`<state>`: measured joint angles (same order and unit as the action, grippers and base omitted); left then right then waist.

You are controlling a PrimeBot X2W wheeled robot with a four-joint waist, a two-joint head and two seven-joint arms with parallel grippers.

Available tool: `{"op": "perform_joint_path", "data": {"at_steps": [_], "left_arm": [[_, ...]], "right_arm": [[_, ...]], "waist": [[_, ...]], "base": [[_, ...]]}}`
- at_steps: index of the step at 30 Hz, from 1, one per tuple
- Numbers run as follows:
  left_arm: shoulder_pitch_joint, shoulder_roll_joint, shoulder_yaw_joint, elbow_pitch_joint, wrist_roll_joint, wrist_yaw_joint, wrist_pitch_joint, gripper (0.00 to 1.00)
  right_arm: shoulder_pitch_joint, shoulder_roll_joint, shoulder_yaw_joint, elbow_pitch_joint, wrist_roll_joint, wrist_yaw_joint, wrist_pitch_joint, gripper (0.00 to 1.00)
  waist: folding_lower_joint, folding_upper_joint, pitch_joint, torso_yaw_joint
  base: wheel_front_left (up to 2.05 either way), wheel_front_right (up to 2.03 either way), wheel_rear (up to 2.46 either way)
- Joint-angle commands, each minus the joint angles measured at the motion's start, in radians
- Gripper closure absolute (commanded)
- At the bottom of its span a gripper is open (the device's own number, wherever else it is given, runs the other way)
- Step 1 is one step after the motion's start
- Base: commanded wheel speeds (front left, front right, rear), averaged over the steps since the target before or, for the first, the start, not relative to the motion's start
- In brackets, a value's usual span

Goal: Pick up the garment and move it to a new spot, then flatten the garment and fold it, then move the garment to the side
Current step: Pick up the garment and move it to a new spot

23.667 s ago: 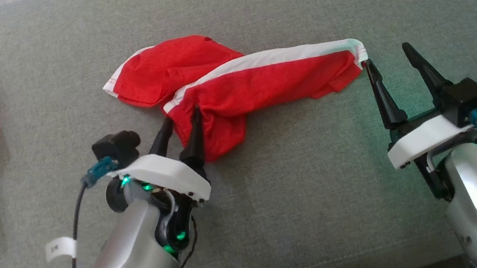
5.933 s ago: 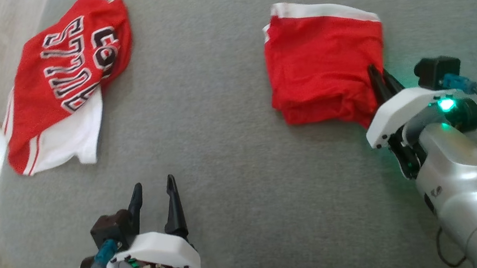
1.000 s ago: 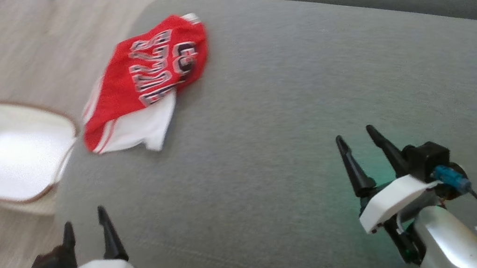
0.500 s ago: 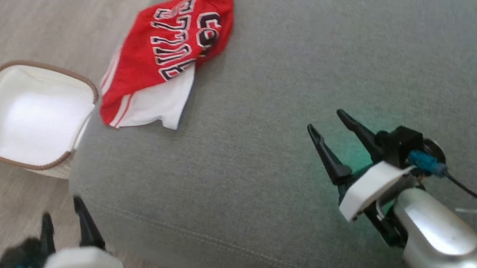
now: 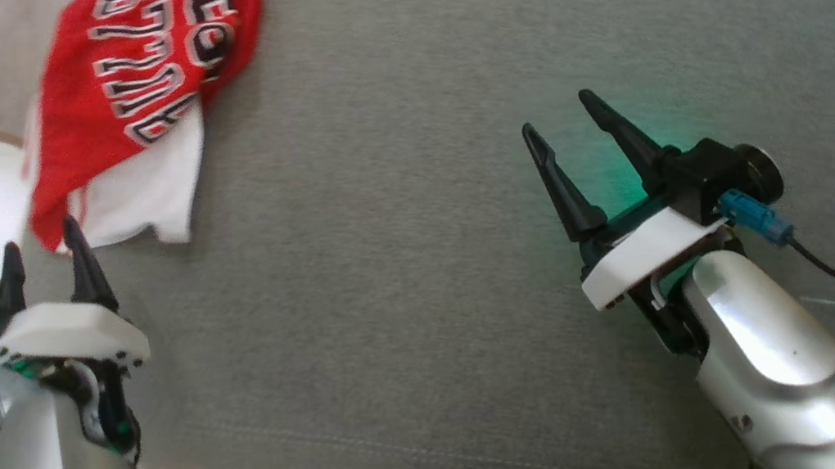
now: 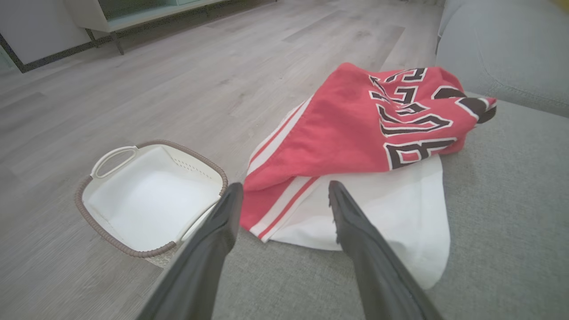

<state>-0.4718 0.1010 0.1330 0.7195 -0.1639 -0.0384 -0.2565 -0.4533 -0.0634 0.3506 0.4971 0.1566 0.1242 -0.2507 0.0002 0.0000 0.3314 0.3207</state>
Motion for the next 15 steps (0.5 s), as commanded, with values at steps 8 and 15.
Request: {"op": "perform_joint_path", "data": {"at_steps": [8, 15], "left_arm": [[-0.157, 0.104, 0.045, 0.132, 0.016, -0.027, -0.005, 0.00], [-0.255, 0.158, 0.043, 0.234, 0.033, -0.021, -0.005, 0.00]], "right_arm": [[-0.031, 0.013, -0.015, -0.056, -0.041, 0.007, -0.011, 0.00], [-0.033, 0.013, -0.043, -0.064, -0.049, 0.007, -0.011, 0.00]], "waist": [[-0.0002, 0.0000, 0.078, -0.093], [-0.0002, 0.0000, 0.102, -0.132]], "base": [[0.00, 0.00, 0.00], [0.00, 0.00, 0.00]]}}
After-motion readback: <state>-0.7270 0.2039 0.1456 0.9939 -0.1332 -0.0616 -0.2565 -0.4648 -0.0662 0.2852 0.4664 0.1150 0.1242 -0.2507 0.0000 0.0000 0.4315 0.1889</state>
